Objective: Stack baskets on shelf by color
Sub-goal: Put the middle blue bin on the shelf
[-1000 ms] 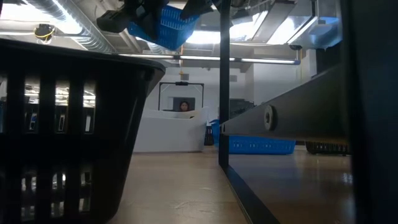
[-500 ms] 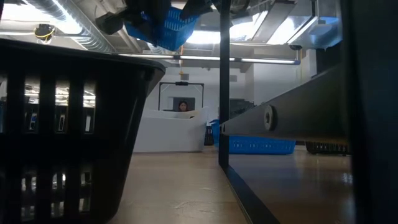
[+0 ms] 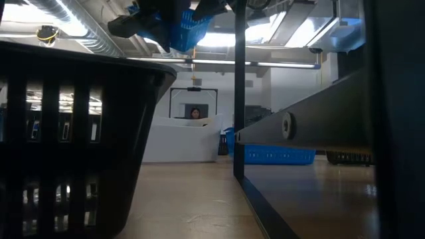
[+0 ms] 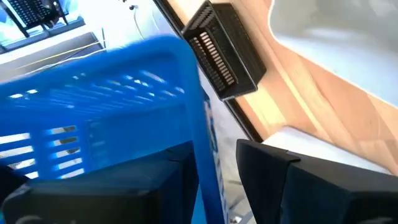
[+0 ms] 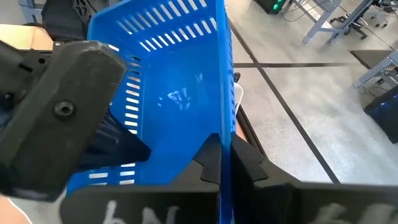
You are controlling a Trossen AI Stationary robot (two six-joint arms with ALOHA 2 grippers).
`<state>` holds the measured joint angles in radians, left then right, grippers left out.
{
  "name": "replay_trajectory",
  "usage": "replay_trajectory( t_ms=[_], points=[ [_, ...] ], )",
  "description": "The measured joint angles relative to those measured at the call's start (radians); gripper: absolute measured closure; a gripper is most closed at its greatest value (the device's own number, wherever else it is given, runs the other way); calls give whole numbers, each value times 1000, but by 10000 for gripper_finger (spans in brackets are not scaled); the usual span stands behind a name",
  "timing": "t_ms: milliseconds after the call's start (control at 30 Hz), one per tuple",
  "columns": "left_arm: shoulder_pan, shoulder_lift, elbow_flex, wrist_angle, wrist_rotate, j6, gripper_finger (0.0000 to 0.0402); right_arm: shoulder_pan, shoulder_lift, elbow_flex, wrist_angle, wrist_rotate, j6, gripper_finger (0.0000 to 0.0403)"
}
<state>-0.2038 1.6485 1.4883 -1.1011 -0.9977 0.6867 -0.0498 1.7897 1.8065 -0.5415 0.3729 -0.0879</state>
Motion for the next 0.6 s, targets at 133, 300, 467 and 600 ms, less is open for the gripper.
replay_trajectory(
  t_ms=[133, 300, 467, 600],
  points=[
    [0, 0, 0, 34, 0, 0, 305, 0, 0, 0, 0, 0, -3, 400],
    [0, 0, 0, 70, 2, 2, 304, 0, 0, 0, 7, 0, -23, 400],
    [12, 0, 0, 128, 32, 3, 304, 0, 0, 0, 10, 8, -9, 400],
    [11, 0, 0, 115, 37, 19, 304, -1, 0, 0, 10, 10, 6, 400]
  ],
)
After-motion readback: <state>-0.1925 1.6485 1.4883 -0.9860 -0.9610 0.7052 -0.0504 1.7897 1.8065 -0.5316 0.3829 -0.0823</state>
